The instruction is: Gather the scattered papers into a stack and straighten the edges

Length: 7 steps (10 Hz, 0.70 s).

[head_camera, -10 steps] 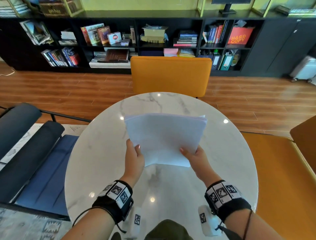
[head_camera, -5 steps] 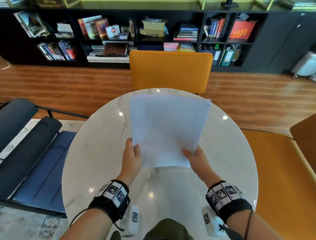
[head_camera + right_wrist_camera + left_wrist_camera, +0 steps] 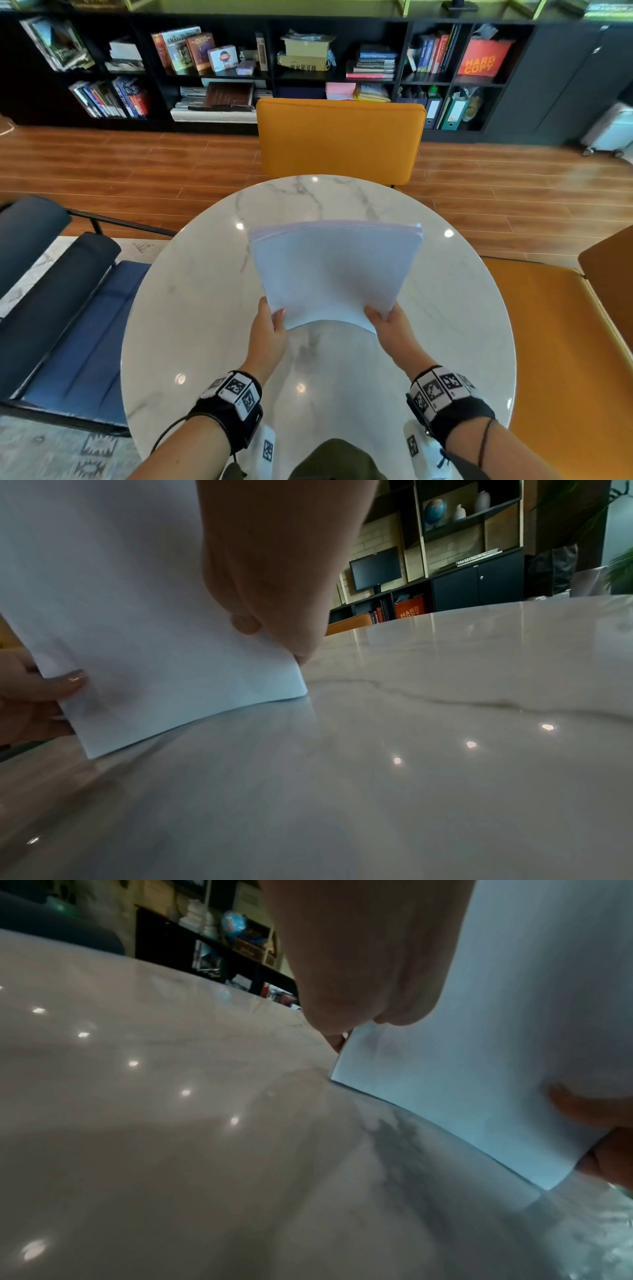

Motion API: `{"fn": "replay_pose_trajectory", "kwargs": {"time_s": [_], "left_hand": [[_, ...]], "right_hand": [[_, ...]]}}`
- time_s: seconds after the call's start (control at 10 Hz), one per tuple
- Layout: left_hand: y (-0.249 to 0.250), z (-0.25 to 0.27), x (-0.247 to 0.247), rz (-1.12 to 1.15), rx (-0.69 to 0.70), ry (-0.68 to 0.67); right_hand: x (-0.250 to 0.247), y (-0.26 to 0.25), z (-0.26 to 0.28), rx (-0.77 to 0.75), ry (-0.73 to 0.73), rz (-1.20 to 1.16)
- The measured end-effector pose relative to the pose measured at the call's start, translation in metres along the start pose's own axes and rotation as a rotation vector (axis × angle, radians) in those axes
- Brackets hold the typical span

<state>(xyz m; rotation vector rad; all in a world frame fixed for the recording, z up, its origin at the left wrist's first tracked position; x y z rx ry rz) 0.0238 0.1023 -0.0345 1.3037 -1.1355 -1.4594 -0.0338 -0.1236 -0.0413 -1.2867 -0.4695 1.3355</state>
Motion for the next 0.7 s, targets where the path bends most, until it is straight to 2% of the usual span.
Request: {"fn": "replay_pose_trajectory", "kwargs": {"time_s": [0.2,0.4,0.5,0.7], "left_hand": [[0.008,-0.008,-0.011,0.129,-0.077,0.035],[0.018,-0.014,-0.019,0.155,-0.089,0.021],[0.019,-0.016,-0.019,0.135,-0.138,0.023],[0.006,-0.017,-0.017,0.104,-0.324,0.048]], "right_hand": [[-0.009,-0.022,0.004,-0.073,-0.025,-0.026],[-0.014,-0.031,0.005,-0.083,-0.033,-0.057],[-0.014,-0.028,0.007,-0.053,-0.06,-0.012],[-0.029,0.002,0.02,0.027,-0.1,-0.004]]}}
Point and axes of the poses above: each hand's wrist, its own z-axis away from the middle knuckle, its own x-axis out of the palm, y = z × x, the point moved 5 cm from there along -z, towards the middle knuckle, and after that the axes turned 11 degrees about z, right-handed, at the moved point
